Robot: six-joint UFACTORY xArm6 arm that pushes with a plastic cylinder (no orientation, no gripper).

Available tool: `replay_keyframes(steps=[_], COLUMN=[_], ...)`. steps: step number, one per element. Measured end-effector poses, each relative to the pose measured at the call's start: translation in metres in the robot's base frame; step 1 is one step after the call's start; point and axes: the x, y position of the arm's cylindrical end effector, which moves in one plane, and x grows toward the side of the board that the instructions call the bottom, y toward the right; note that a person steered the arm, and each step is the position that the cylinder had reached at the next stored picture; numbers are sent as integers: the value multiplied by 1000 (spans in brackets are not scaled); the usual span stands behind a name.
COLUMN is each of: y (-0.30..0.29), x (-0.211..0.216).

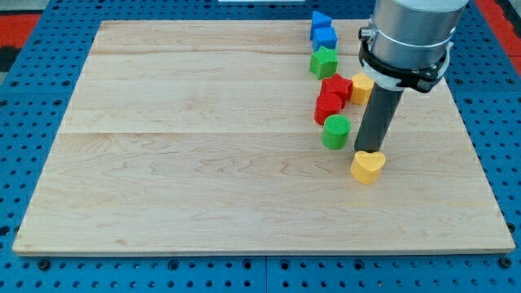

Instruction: Move the yellow hexagon to the bottom right

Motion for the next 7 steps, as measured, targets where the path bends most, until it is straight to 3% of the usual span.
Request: replay_keyframes(steps=[3, 5, 7], y=[78, 119, 107], x=[17, -78, -161])
